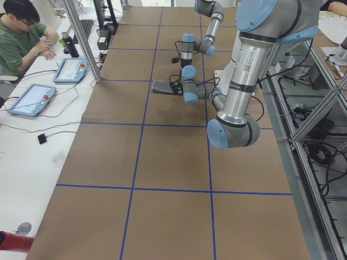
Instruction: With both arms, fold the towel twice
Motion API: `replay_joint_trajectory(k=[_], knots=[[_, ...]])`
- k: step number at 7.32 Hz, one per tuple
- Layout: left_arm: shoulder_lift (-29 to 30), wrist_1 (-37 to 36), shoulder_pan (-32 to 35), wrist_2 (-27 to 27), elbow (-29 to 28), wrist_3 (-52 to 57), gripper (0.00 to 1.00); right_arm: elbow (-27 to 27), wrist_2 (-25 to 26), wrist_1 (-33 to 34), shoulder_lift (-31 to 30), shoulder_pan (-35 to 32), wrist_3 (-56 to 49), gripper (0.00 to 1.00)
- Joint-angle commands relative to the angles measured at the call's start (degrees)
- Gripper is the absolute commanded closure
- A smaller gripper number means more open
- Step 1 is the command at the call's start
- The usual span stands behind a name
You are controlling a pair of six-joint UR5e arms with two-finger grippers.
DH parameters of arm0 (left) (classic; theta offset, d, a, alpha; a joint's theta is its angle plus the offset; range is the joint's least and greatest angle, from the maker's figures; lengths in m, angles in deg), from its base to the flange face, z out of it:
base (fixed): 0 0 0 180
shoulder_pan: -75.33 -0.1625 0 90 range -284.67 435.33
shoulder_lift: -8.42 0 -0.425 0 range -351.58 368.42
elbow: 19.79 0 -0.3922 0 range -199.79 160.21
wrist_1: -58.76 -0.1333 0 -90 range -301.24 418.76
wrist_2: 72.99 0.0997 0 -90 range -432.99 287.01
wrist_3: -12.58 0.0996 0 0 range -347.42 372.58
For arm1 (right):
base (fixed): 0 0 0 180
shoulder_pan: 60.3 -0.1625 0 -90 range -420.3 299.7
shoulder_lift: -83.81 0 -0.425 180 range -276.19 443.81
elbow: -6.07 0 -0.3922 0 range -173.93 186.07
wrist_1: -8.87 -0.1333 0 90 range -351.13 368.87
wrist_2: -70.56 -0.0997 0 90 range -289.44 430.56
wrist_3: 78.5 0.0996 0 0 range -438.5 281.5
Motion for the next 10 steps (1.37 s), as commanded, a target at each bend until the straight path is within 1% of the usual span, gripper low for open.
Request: replay_joint_trajectory(k=[1, 7, 10], knots=[[0.1, 0.0, 0.0, 0.1, -0.1, 0.1, 1.00, -0.4, -0.1, 0.0, 0.1, 0.2, 0.0, 1.00], [0.1, 0.0, 0.0, 0.1, -0.1, 0.0, 1.00, -0.4, -0.1, 0.0, 0.1, 0.2, 0.0, 1.00], [0.6, -0.1, 0.4, -0.1, 0.7, 0.2, 1.00, -0.6, -0.1, -0.1, 0.7, -1.2, 0.5, 1.00]])
